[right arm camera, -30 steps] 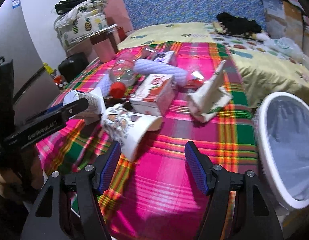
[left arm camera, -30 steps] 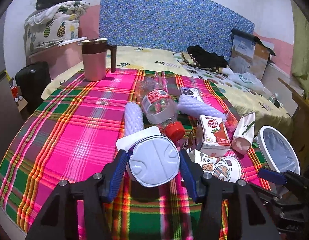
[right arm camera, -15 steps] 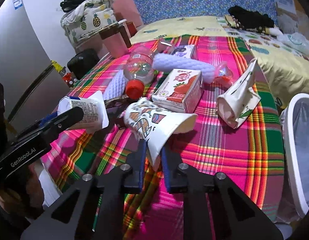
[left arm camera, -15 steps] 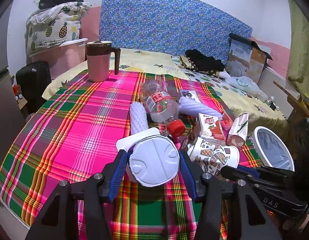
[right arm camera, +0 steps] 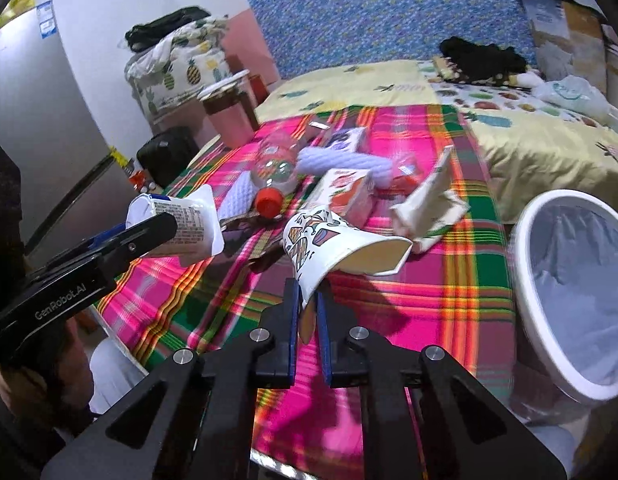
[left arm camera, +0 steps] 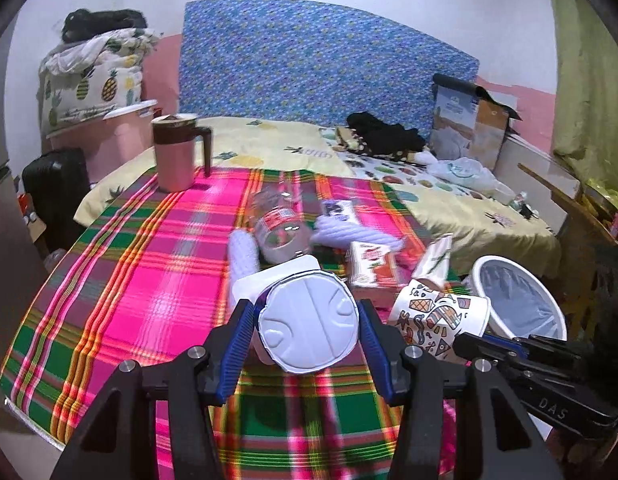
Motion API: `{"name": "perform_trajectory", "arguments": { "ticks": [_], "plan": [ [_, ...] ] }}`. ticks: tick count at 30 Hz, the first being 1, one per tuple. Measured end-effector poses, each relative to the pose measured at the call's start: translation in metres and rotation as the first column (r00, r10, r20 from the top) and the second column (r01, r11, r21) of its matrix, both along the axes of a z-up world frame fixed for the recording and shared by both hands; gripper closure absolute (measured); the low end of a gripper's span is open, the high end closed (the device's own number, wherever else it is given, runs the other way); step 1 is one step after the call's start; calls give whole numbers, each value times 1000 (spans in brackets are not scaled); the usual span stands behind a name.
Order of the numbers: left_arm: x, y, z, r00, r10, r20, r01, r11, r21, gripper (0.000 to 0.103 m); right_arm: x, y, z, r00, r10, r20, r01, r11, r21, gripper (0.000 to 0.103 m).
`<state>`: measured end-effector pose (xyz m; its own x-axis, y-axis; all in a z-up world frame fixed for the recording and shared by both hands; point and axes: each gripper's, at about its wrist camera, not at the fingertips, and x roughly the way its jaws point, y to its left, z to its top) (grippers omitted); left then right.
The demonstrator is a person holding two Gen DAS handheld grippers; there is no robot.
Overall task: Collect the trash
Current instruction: 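Carry the paper cup over the white bin and open the right gripper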
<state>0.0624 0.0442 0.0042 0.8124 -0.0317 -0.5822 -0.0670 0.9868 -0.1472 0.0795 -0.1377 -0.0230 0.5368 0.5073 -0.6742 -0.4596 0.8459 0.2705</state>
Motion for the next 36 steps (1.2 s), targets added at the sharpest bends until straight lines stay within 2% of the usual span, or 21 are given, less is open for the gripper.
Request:
{"name": "perform_trajectory", "arguments": {
  "ticks": [6, 11, 19, 27, 32, 35, 36],
  "plan": [
    [15, -43, 9, 993, -120, 15, 120, 993, 6, 50, 0, -45, 4, 993, -118, 28, 117, 993, 9, 94],
    [35, -91, 11, 970, -245, 13, 245, 970, -1, 50, 2, -88, -1, 970, -243, 25, 243, 970, 3, 94],
    [67, -170, 6, 901, -433, 5, 433, 901, -16, 50, 9, -135, -9, 917, -399, -2, 399, 916, -39, 94],
    [97, -227, -14, 830, -557, -35, 555, 830, -50, 50, 9, -168, -26, 884, -462, -67, 457, 886, -79, 92],
    [111, -248, -28, 793, -605, -71, 601, 797, -61, 49, 10, -179, -31, 868, -489, -86, 480, 871, -102, 90],
    [113, -251, -34, 787, -612, -82, 608, 791, -65, 49, 9, -182, -30, 864, -496, -83, 487, 866, -108, 74],
    [114, -253, -35, 786, -612, -86, 608, 791, -63, 49, 9, -183, -30, 864, -498, -77, 489, 865, -110, 63]
  ]
}}
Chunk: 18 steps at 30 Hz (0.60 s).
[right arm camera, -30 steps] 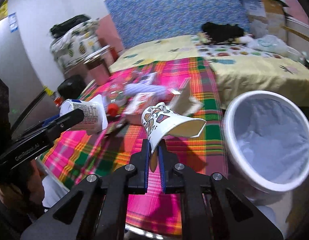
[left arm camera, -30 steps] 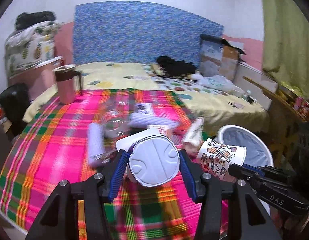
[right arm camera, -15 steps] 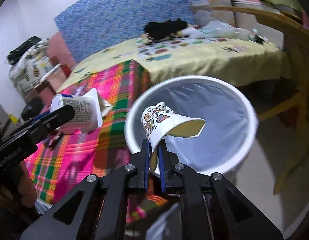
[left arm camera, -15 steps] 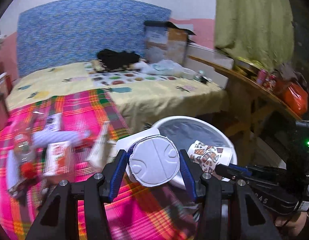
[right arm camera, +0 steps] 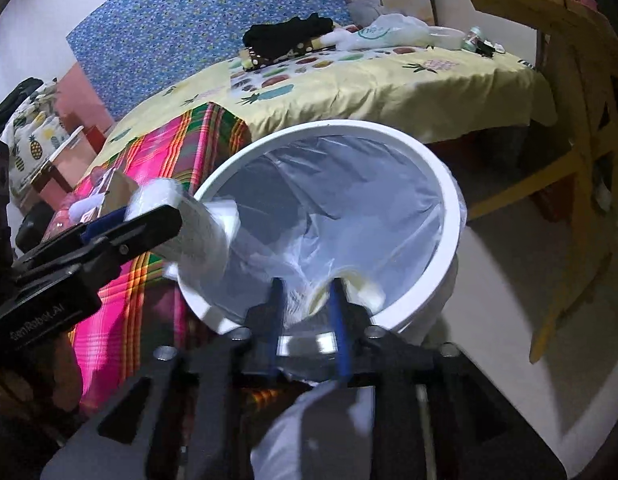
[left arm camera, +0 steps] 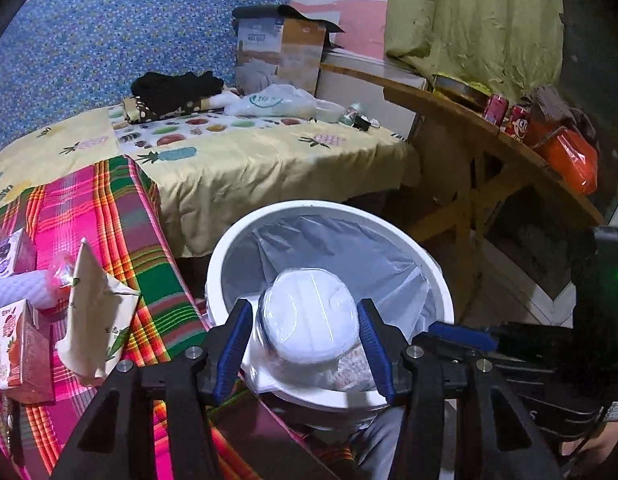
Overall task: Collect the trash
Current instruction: 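Carry the paper cup over the white bin and open the right gripper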
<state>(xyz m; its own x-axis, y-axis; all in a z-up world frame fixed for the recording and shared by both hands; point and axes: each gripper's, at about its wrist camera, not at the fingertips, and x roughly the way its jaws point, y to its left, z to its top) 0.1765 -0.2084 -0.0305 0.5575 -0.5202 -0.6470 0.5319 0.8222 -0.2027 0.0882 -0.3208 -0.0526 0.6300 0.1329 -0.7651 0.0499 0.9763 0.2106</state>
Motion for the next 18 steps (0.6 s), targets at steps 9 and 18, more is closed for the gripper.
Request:
{"name": "perform_trajectory", "arguments": {
  "ticks": [9, 18],
  "plan": [
    [-5, 15, 2, 999, 52, 5, -52, 999, -6, 48, -3, 0, 10, 998, 16, 53, -16, 1000, 0, 58],
    [-32, 53, 10, 985, 171, 31, -171, 985, 7, 48, -8, 24, 25, 982, 99, 162, -97, 995, -23, 58]
  ]
}}
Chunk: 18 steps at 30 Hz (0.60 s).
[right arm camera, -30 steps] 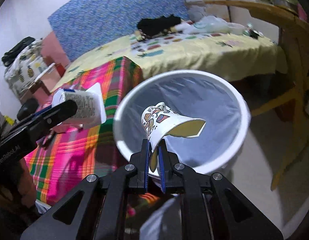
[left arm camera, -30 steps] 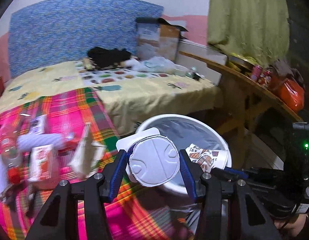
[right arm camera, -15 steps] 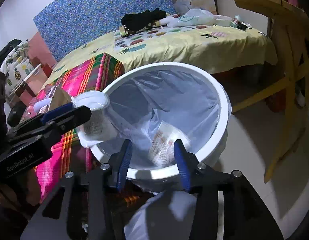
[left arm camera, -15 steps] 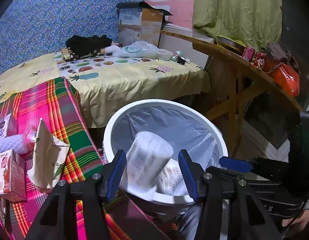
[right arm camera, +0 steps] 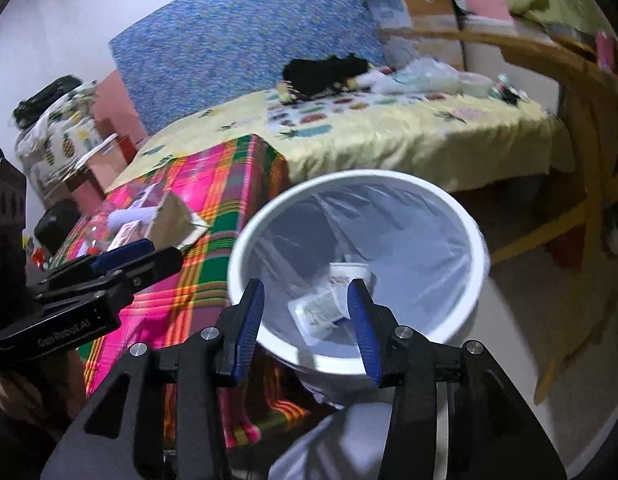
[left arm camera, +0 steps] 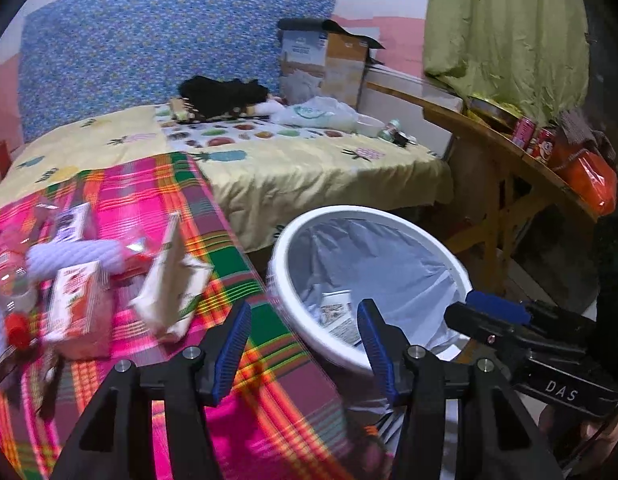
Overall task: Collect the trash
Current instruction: 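Carry the paper cup over the white bin and open the right gripper, then reach the left gripper to the clear plastic bottle and grasp it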
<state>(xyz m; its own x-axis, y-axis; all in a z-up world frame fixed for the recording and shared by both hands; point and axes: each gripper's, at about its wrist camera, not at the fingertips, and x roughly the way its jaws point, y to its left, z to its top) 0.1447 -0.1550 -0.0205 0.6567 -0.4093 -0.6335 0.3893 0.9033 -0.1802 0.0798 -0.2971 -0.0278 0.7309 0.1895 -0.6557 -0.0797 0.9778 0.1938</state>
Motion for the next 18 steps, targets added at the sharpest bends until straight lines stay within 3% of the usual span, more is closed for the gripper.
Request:
{"name": "perform_trajectory", "arguments": {
  "ticks": [8, 18],
  "plan": [
    [-27, 41, -2, 993, 116, 2, -116, 993, 25, 48, 0, 28, 0, 996, 88, 2, -88, 996, -13, 58],
    [-49, 89, -6, 966, 260, 1, -260, 965, 46, 48, -6, 56, 3, 986, 167, 7, -167, 986, -19, 58]
  ]
}}
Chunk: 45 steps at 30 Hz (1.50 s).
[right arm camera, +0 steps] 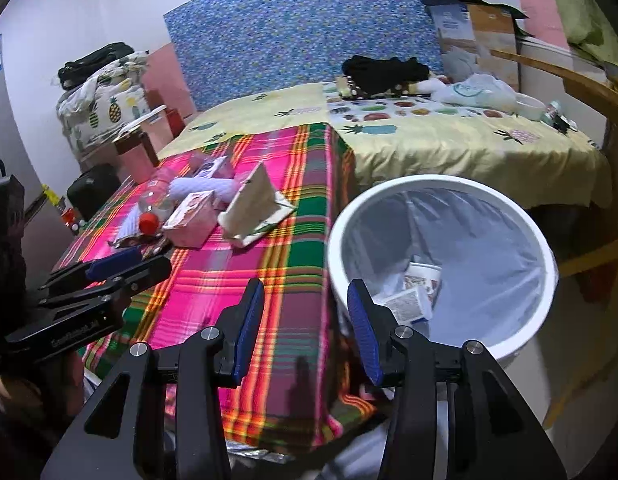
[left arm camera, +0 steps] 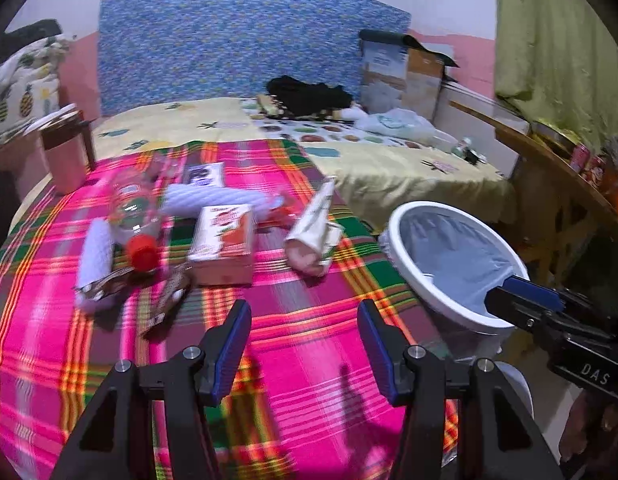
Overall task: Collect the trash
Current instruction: 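Reach the left gripper to the clear plastic bottle and grasp it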
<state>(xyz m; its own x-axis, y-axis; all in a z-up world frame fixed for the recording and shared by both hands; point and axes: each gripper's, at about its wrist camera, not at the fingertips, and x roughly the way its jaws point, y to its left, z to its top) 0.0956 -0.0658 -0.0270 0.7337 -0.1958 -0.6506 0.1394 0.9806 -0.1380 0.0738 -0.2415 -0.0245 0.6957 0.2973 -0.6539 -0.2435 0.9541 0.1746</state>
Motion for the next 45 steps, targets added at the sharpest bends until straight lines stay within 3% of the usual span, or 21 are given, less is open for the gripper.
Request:
{"name": "perform_trajectory", "arguments": {
  "ticks": [18, 25, 28, 32, 45],
  "plan": [
    [16, 72, 0, 980, 197, -12, -197, 980, -4, 48, 18, 43, -1, 998, 60, -14, -60, 998, -2, 58],
    [47, 103, 6, 964, 264, -24, -265, 964, -33, 48, 39, 57, -3, 998, 60, -22, -60, 998, 10, 58],
    [61, 114, 7, 958, 287, -29, -288, 956, -54, 37, 47, 62, -5, 998, 60, -27, -60, 998, 11, 58],
    [83, 127, 6, 945, 324, -33, -326, 943, -64, 35, 60, 67, -6, 998, 56, -32, -56, 998, 22, 58],
    [145, 135, -19, 922, 372, -104, -377, 926, -30, 32, 89, 83, -24, 996, 24, -81, -23, 999, 22, 58]
  ]
}}
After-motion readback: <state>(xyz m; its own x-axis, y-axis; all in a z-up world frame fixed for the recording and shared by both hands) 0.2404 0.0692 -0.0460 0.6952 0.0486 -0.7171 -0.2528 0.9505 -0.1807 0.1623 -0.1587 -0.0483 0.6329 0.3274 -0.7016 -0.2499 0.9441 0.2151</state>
